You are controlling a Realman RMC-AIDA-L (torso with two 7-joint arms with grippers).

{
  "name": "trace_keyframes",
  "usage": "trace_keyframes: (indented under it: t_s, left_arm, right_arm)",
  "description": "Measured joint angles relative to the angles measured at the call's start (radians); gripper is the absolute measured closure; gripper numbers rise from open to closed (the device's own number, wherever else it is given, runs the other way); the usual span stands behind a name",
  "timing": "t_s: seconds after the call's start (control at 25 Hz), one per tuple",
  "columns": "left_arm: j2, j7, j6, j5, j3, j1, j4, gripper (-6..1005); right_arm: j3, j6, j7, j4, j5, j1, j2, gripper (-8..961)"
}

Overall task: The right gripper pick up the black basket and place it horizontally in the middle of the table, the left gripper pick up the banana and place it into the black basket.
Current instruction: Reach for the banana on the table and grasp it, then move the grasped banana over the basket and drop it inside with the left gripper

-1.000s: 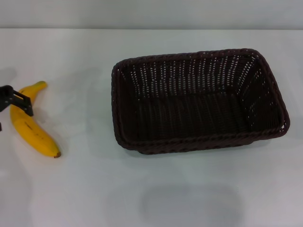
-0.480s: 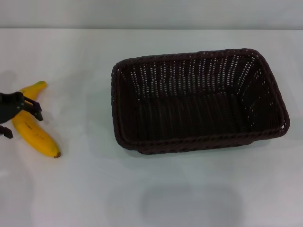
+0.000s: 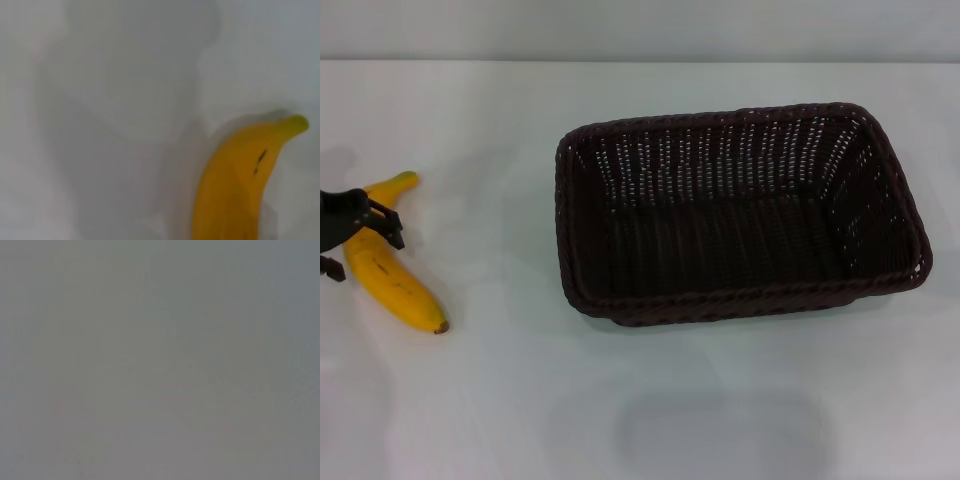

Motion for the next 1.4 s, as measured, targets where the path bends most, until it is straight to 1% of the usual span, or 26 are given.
trace_keyframes:
  t_s: [0.24, 0.36, 0.52, 0.6, 0.68, 0.72, 0.76, 0.84, 0.88, 0.96, 1.0, 1.04, 1.12, 1.28, 1.32, 1.36, 1.4]
  left_arm:
    - [0.004, 0.032, 0.019, 0.002, 0.003, -0.009, -0.037, 229]
    - [0.005, 0.042, 0.021, 0.001, 0.003, -0.011, -0.038, 449]
    - [0.011, 0.073, 0.023, -0.023, -0.004, -0.012, -0.031, 478]
    - [0.02, 0.096, 0.02, -0.06, -0.005, -0.013, -0.012, 483]
    - [0.029, 0.13, -0.001, -0.122, -0.005, -0.012, 0.03, 480]
    - [0.039, 0.16, -0.021, -0.186, -0.005, -0.011, 0.065, 478]
    - [0.043, 0.172, -0.03, -0.213, -0.005, -0.01, 0.08, 477]
    - [0.067, 0.241, -0.083, -0.403, -0.004, -0.016, 0.138, 473]
    - [0.074, 0.261, -0.099, -0.458, -0.003, -0.022, 0.147, 472]
    - [0.089, 0.326, -0.162, -0.617, 0.002, -0.05, 0.155, 468]
    - [0.092, 0.347, -0.187, -0.663, 0.004, -0.069, 0.155, 467]
    - [0.091, 0.357, -0.203, -0.68, 0.008, -0.082, 0.154, 465]
    - [0.083, 0.382, -0.236, -0.699, 0.049, -0.125, 0.151, 462]
    - [0.067, 0.403, -0.226, -0.694, 0.204, -0.191, 0.102, 455]
    - [0.057, 0.417, -0.218, -0.69, 0.239, -0.214, 0.083, 453]
    - [0.042, 0.437, -0.209, -0.679, 0.264, -0.239, 0.067, 451]
    - [0.034, 0.444, -0.203, -0.673, 0.267, -0.247, 0.066, 450]
  right_arm:
    - [0.005, 0.01, 0.002, 0.001, 0.002, 0.003, 0.0, 107]
    - [0.005, 0.012, 0.004, 0.003, 0.008, 0.003, 0.0, 108]
    - [0.005, 0.026, 0.006, 0.004, 0.01, 0.003, 0.001, 108]
    - [0.005, 0.033, 0.007, 0.005, 0.011, 0.002, 0.001, 108]
    - [0.005, 0.04, 0.01, 0.005, 0.015, 0.001, 0.002, 108]
    - [0.005, 0.044, 0.012, 0.005, 0.019, 0.0, 0.002, 108]
    - [0.005, 0.051, 0.013, 0.005, 0.024, 0.0, 0.002, 108]
    - [0.005, 0.068, 0.015, 0.005, 0.032, -0.001, 0.002, 109]
    - [0.005, 0.074, 0.019, 0.005, 0.035, -0.002, 0.002, 109]
    - [0.005, 0.089, 0.033, 0.005, 0.038, -0.003, 0.002, 109]
    - [0.005, 0.096, 0.04, 0.005, 0.039, -0.003, 0.002, 109]
    - [0.005, 0.105, 0.048, 0.005, 0.039, -0.004, 0.002, 109]
    - [0.005, 0.12, 0.055, 0.005, 0.045, -0.004, 0.002, 109]
    - [0.005, 0.145, 0.056, 0.013, 0.06, -0.005, 0.001, 109]
    - [0.004, 0.151, 0.057, 0.015, 0.062, -0.006, 0.001, 109]
    - [0.004, 0.154, 0.057, 0.015, 0.063, -0.008, 0.001, 109]
    - [0.004, 0.159, 0.057, 0.016, 0.064, -0.011, 0.001, 109]
